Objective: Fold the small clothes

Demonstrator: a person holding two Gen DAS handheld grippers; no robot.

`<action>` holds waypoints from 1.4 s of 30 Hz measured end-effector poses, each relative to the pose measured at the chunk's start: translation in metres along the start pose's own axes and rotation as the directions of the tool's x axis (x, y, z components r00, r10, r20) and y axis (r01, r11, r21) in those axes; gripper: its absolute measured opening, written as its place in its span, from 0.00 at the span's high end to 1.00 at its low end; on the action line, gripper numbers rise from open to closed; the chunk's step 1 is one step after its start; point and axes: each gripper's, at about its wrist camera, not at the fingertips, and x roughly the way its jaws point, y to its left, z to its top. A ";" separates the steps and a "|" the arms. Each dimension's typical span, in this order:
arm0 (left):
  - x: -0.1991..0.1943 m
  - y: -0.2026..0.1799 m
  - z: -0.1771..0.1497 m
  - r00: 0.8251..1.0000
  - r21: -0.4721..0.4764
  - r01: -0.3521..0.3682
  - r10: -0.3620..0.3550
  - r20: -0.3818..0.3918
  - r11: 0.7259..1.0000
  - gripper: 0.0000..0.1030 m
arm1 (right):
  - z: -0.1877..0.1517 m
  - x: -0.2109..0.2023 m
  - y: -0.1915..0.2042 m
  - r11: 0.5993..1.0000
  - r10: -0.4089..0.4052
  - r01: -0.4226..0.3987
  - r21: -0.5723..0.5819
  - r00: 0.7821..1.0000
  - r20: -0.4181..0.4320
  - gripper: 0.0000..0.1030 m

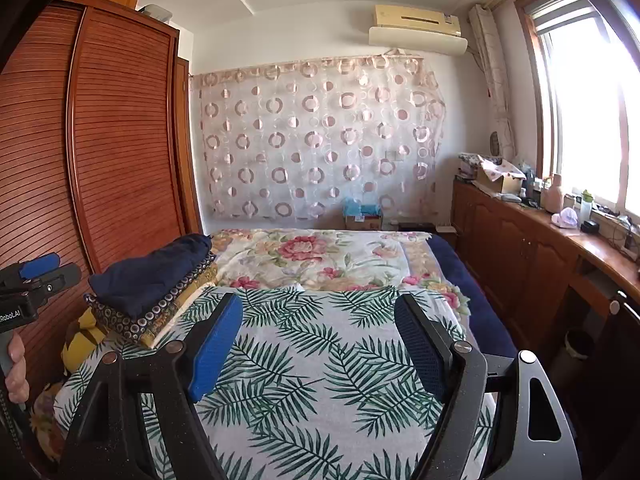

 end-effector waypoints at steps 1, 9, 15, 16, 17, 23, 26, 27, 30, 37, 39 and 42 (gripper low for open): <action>0.000 0.000 0.000 1.000 0.000 0.001 -0.001 0.001 1.000 0.15 | 0.001 0.001 -0.001 1.000 0.001 -0.001 -0.001 1.000 -0.001 0.22; -0.001 0.000 -0.001 1.000 0.000 0.000 0.000 0.002 1.000 0.15 | 0.001 0.003 -0.006 1.000 0.003 -0.003 -0.003 1.000 0.002 0.22; -0.001 0.000 -0.001 1.000 0.005 -0.001 0.001 0.006 1.000 0.15 | 0.001 0.005 -0.011 1.000 0.006 -0.006 -0.004 1.000 0.006 0.22; -0.001 -0.001 -0.001 1.000 0.005 -0.001 0.001 0.006 1.000 0.15 | 0.001 0.005 -0.012 1.000 0.007 -0.007 -0.004 1.000 0.006 0.22; -0.002 0.000 -0.002 1.000 0.006 -0.002 0.002 0.006 1.000 0.15 | 0.001 0.006 -0.012 1.000 0.007 -0.007 -0.004 1.000 0.007 0.22; -0.002 0.000 -0.002 1.000 0.006 -0.001 0.001 0.007 1.000 0.15 | -0.002 0.006 -0.014 1.000 0.009 -0.009 -0.008 1.000 0.011 0.22; -0.002 -0.001 -0.003 1.000 0.008 -0.004 0.004 0.009 1.000 0.15 | -0.002 0.006 -0.015 1.000 0.008 -0.008 -0.007 1.000 0.012 0.22; -0.001 -0.001 -0.003 1.000 0.007 -0.003 0.003 0.009 1.000 0.15 | -0.002 0.007 -0.015 1.000 0.006 -0.006 -0.007 1.000 0.012 0.22; -0.002 0.000 -0.003 1.000 0.008 -0.003 0.002 0.012 1.000 0.15 | -0.002 0.007 -0.017 1.000 0.008 -0.008 -0.007 1.000 0.012 0.22; -0.002 0.000 -0.004 1.000 0.010 -0.004 0.004 0.014 1.000 0.15 | -0.003 0.007 -0.019 1.000 0.005 -0.005 -0.004 1.000 0.016 0.22; -0.002 0.001 -0.004 1.000 0.010 -0.006 0.006 0.015 1.000 0.15 | -0.002 0.007 -0.020 1.000 0.005 -0.005 -0.005 1.000 0.017 0.22; -0.002 0.001 -0.004 1.000 0.010 -0.006 0.005 0.014 1.000 0.15 | -0.002 0.007 -0.020 1.000 0.006 -0.006 -0.006 1.000 0.018 0.22</action>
